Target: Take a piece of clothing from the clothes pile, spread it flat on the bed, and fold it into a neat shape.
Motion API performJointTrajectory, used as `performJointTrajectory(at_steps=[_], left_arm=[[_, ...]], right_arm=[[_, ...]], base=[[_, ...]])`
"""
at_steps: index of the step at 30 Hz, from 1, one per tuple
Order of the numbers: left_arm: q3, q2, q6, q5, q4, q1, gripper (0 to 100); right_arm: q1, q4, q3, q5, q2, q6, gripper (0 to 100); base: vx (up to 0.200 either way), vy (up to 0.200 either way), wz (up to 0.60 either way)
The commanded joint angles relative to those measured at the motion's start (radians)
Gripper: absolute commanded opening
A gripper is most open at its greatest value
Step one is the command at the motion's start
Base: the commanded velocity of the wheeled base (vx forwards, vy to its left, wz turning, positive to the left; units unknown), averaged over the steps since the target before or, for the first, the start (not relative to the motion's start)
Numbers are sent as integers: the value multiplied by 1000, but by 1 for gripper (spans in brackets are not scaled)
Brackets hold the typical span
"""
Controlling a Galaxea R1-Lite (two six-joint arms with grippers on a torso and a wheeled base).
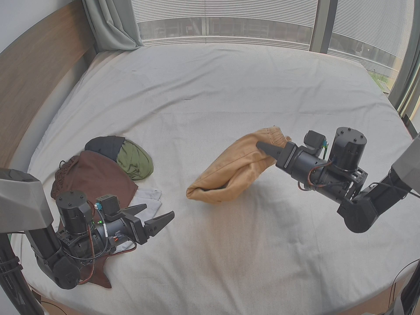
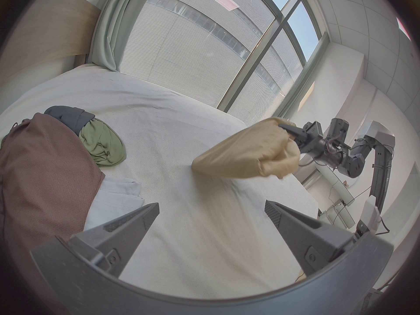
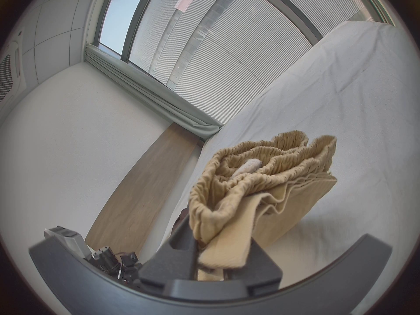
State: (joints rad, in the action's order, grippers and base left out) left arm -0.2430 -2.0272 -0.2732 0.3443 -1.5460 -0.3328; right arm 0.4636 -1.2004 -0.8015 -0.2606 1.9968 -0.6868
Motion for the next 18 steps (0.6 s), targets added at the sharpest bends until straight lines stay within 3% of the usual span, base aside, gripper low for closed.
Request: performJointTrajectory(at_steps=[1,9,18], left_arm=[[2,5,-1,-2,0,1,100],[2,5,-1,-4,-2,4,100],[4,5,0,1,0,17,100]], right_arm=[[-42,64,-114,-31,-1,-10,0],[-71,194,-311,-91,36,-60,0],[-85,269,-527,-103,169,-62,0]], base=[[0,0,0],[0,0,0],[0,0,0]])
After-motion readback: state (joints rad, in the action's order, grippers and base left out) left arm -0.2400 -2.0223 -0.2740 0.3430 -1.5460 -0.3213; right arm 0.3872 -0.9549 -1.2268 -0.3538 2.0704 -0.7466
